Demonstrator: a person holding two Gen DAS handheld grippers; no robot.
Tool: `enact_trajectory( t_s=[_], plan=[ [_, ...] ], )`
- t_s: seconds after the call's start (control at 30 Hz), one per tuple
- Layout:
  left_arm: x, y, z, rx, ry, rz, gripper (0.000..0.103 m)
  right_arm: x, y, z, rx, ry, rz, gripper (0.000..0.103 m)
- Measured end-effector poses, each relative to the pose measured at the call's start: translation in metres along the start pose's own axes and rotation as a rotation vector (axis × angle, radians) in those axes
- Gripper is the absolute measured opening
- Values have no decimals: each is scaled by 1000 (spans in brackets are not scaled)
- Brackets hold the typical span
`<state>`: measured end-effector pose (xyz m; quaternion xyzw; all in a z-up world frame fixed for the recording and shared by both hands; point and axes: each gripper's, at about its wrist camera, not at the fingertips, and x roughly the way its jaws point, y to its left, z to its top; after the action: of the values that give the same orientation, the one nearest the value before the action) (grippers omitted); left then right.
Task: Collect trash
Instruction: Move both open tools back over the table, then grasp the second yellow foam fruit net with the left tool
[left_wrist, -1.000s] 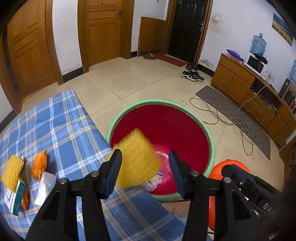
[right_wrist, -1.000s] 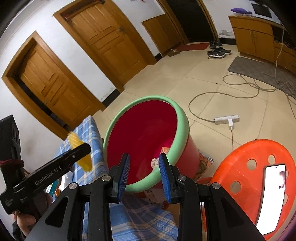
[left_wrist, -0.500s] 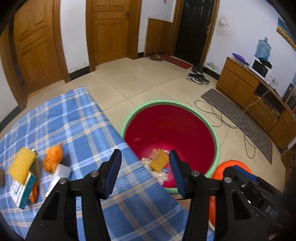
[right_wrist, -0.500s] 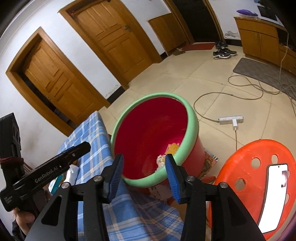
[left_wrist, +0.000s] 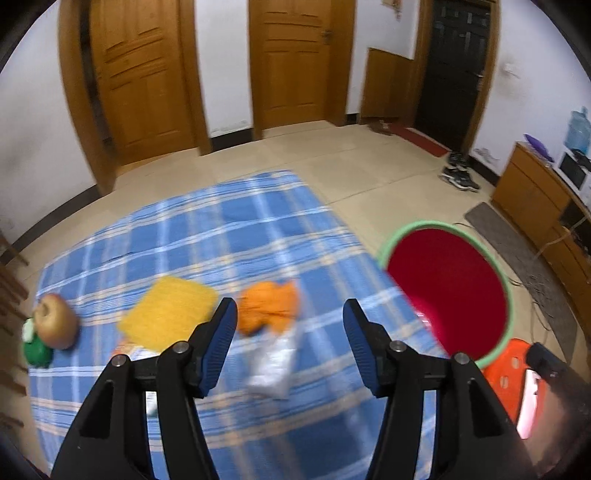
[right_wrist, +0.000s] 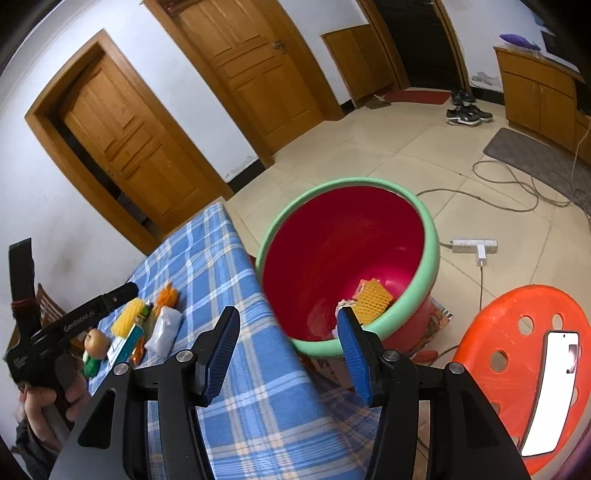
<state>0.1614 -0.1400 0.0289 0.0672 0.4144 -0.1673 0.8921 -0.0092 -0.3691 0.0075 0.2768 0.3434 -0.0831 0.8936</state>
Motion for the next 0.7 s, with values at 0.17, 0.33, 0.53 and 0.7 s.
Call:
enact_trajectory(
  t_s=[0.17,0.33,0.53,0.7],
  plan=[
    [3,38,1,-38,9,74,68,6,16,-3,-29,18,-4,57],
    [17,59,0,-36,38,108,68,13,24,-3,-43,27,-18,57],
    [37,70,-3,-13,79,146,70,18,32,-3,-58,38,-32,57],
    [49,81,-6,-38,99,107,70,19,37,-3,-67,42,-47,57]
  ],
)
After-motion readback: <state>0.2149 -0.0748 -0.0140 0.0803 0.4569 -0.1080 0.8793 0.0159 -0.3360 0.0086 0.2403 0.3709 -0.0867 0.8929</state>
